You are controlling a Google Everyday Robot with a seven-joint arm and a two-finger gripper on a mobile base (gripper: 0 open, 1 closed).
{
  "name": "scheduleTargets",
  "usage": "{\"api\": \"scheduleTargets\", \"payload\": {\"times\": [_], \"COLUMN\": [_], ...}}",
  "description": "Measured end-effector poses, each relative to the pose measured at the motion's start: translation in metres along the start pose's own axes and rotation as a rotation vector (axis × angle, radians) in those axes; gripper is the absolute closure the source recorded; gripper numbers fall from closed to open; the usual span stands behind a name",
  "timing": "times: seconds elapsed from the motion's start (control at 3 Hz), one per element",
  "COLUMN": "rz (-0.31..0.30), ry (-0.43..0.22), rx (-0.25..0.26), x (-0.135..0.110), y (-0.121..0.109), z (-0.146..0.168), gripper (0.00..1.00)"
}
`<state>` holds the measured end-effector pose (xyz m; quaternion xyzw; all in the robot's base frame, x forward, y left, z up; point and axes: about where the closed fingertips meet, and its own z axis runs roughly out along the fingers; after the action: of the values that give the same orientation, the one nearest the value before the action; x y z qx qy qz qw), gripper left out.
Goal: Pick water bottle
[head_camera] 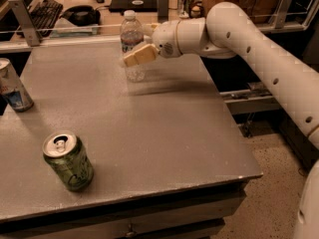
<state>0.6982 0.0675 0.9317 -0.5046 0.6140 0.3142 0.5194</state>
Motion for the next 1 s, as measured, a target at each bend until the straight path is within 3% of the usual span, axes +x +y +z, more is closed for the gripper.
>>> {"api": "scheduleTargets", "payload": {"times": [0.67,1.0], "rz": [0.049,0.046], "ry": [-0.078,-0.171], "rx": [-0.045,-0.083], "x": [-0.007,-0.032], "y": [0.009,0.013], "z": [0.007,-0.012], "gripper": [0.62,0.86]}}
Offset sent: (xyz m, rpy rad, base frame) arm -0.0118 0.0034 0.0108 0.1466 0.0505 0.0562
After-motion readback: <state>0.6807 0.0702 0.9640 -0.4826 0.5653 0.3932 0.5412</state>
